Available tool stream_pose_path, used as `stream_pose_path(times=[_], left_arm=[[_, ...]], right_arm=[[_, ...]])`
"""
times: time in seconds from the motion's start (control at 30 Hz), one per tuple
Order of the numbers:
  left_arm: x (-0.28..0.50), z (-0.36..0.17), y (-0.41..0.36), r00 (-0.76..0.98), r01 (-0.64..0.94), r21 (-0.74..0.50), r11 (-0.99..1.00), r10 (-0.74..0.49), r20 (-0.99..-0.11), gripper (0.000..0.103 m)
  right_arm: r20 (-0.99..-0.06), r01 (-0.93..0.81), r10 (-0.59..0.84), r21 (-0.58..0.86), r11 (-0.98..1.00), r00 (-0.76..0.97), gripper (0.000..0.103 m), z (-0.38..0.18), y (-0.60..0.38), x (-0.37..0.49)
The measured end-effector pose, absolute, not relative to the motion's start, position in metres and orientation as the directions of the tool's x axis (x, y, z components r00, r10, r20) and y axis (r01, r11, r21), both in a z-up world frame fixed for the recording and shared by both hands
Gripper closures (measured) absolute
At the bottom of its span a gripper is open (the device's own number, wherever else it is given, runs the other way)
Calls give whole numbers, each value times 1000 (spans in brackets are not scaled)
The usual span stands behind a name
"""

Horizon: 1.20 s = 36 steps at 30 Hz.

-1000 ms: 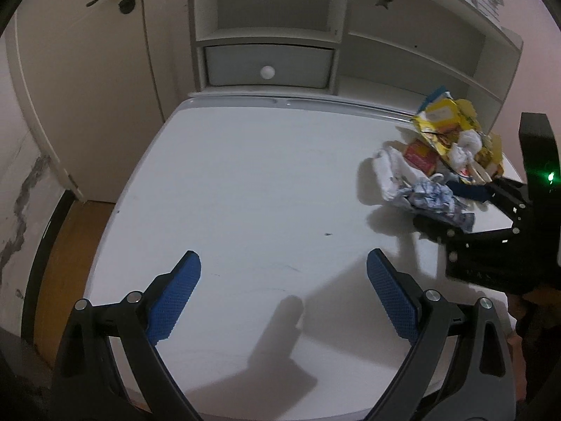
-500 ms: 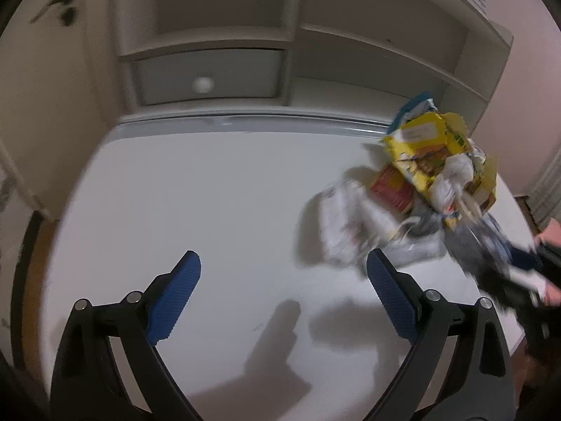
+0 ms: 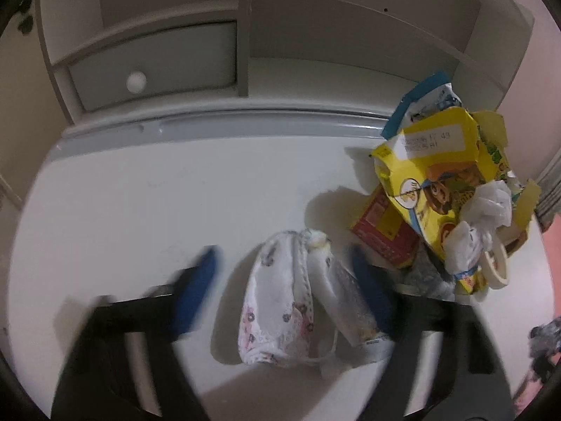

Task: Collect trash
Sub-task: 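Carry wrapper and white paper to the bin and open both tools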

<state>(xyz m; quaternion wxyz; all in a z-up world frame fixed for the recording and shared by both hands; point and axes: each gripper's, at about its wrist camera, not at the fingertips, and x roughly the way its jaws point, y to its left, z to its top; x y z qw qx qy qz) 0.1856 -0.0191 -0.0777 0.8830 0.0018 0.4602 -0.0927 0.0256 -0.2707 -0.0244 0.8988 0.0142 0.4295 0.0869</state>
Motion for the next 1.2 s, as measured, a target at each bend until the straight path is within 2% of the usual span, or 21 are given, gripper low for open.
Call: stream_pose_path(times=[0.03,0.1,0.3,0.43,0.6,0.7,0.87,0.97,1.2], left_arm=[[186,-77,-19,558,163,-86,983,-163,-814,73],[189,-74,-16,550,157,-113,981,-182,-815,78],[196,-32,2,660,37,-92,995,-93,-745,79],[185,5,-17,720,36,-81,996,-82,-689,79],[140,31,-127,722,273,-57,960,-244,-648,79],[98,31,-208,641,467,-91,879,-408,-650,79],[1,4,-342,436,740,-110,664,-598,-673,79],[-56,-27,-402,301,843,-122,525,-646,-702,79],[-134,-127,-496,87,934,-142,328,-593,-800,79]], right_arm=[[-771,-132,162,101,986,616,64,-26,-277,23],[-771,-106,151,109,988,619,64,-28,-290,17],[-761,20,94,139,990,642,64,-32,-347,-6],[-754,138,33,163,977,656,64,-35,-398,-32],[-758,295,-60,178,939,650,64,-43,-464,-74],[-766,380,-110,184,906,634,64,-50,-500,-104],[-802,542,-205,169,823,561,64,-72,-557,-158],[-829,627,-238,164,762,506,64,-90,-588,-189],[-875,745,-248,171,645,416,64,-133,-638,-251]])
